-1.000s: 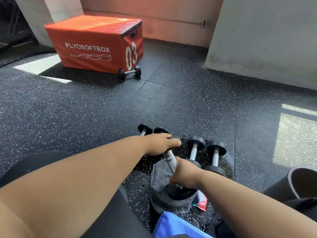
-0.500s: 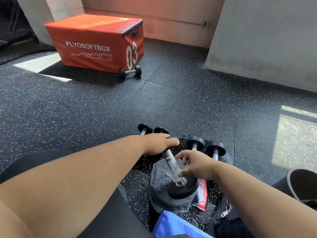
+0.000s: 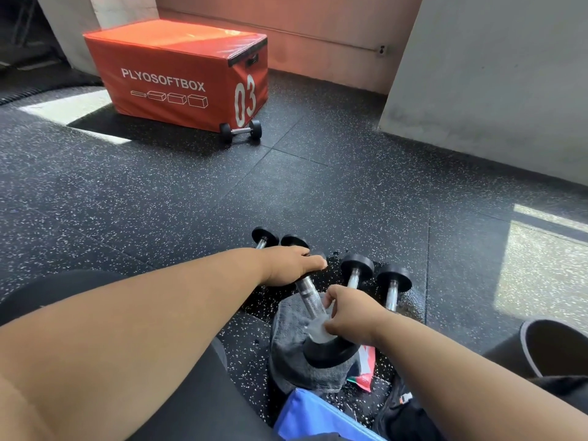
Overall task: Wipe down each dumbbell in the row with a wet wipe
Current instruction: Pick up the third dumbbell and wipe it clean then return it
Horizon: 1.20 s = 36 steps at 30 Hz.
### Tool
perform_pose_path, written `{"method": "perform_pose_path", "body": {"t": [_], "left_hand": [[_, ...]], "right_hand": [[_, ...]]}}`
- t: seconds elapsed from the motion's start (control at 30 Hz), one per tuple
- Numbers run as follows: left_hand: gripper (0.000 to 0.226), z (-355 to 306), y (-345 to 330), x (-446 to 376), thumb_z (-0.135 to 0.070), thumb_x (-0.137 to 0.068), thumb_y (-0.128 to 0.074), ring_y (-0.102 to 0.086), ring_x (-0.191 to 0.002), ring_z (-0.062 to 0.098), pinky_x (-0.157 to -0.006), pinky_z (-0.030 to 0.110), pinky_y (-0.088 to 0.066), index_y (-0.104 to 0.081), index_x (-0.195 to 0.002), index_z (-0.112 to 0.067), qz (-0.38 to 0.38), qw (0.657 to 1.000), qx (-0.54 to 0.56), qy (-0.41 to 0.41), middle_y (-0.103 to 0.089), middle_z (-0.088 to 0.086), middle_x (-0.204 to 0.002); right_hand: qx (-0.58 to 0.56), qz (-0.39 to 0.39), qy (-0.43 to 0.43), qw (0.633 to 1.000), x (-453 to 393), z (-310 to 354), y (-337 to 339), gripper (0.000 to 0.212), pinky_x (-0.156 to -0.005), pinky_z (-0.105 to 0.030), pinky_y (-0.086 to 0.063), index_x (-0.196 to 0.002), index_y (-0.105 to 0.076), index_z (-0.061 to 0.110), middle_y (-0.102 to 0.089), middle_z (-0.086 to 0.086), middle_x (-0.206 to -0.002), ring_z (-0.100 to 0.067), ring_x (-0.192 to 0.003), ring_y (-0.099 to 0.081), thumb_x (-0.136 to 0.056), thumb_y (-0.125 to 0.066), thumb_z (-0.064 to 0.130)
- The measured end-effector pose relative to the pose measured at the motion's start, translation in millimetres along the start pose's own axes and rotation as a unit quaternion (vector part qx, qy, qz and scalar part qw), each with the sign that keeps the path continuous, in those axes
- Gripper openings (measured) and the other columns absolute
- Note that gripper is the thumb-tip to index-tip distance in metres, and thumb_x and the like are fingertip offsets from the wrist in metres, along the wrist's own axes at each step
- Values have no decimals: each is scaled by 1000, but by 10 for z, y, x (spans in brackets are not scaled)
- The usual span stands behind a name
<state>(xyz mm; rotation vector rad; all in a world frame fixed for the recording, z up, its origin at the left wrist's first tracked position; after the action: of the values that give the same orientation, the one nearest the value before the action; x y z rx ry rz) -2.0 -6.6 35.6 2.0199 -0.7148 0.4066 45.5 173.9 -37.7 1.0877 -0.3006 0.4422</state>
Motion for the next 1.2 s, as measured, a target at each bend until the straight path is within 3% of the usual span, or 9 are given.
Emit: {"method": "perform_pose_path", "body": {"t": [0.17,0.23,0.33,0.43,0.7,0.8,0.93,1.03,1.2], "left_hand": [[79,9,-8,4,-70,-103,-46,-29,-159,33,-124,48,-20,-31,-169,-29,-5,1000,-4,7,-30,5,-175],[82,32,-10,-8,-73,-102,-46,-30,-158,33,-125,49,-21,-31,-169,-29,-6,1000,-6,8,-31,5,-175],[85,61,-17,-31,-76,-99,-47,-30,-159,34,-126,51,-21,-31,-169,-31,-6,1000,-1,11,-31,6,-175],[85,57,-18,-32,-77,-100,-46,-29,-160,33,-127,51,-19,-30,-169,-31,-10,1000,0,9,-30,6,-175],[88,68,-40,-61,-81,-96,-47,-29,-160,34,-127,51,-19,-30,-169,-33,-14,1000,-5,9,-31,6,-175],[89,51,-50,-49,-82,-95,-47,-29,-160,35,-128,52,-19,-30,-169,-35,-15,1000,-11,8,-32,6,-175],[88,29,-48,-22,-80,-96,-47,-29,-160,35,-126,50,-20,-30,-169,-35,-18,1000,-19,7,-32,6,-174],[89,54,-54,-34,-82,-95,-47,-29,-159,36,-126,52,-20,-29,-169,-36,-16,1000,-15,10,-32,7,-174],[91,72,-57,-51,-86,-92,-46,-31,-159,36,-127,54,-22,-31,-168,-38,-16,1000,-12,12,-33,6,-174]], "right_hand": [[13,33,7,999,62,72,9,45,-64,-35,-57,-123,-54,28,-72,2,-88,-15,-76,-70,-81,-72,30],[25,52,12,998,82,104,-22,57,-72,-37,-61,-131,-49,29,-72,2,-91,-15,-80,-71,-80,-74,37],[23,36,13,999,74,118,-67,49,-86,-44,-62,-124,-54,28,-72,4,-95,-16,-89,-71,-82,-77,35],[-11,43,8,999,39,101,-96,38,-87,-45,-62,-111,-56,29,-73,3,-95,-15,-89,-73,-83,-82,29],[0,79,27,996,8,92,-90,56,-87,-37,-62,-115,-57,46,-78,4,-94,-15,-91,-75,-73,-88,25],[11,70,23,997,-15,90,-113,56,-76,-32,-61,-117,-59,38,-74,5,-88,-17,-85,-73,-70,-88,29],[40,36,-5,999,-28,98,-145,61,-85,-38,-61,-118,-56,36,-71,9,-91,-17,-90,-69,-67,-88,37],[42,23,-11,999,-31,105,-155,58,-83,-38,-60,-114,-55,30,-69,7,-92,-20,-89,-68,-67,-88,36],[27,62,6,998,-28,86,-143,58,-85,-44,-61,-115,-52,31,-72,3,-94,-20,-89,-70,-68,-86,29]]}}
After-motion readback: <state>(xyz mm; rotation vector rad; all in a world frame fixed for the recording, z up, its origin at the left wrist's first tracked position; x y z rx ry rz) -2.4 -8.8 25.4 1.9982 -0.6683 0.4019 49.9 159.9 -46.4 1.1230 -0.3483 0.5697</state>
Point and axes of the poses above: each hand's wrist, its own x-axis away from the middle knuckle, its own y-axis out of the back of the hand, z = x × y, the point moved 3 cm from there along -x, towards the middle knuckle
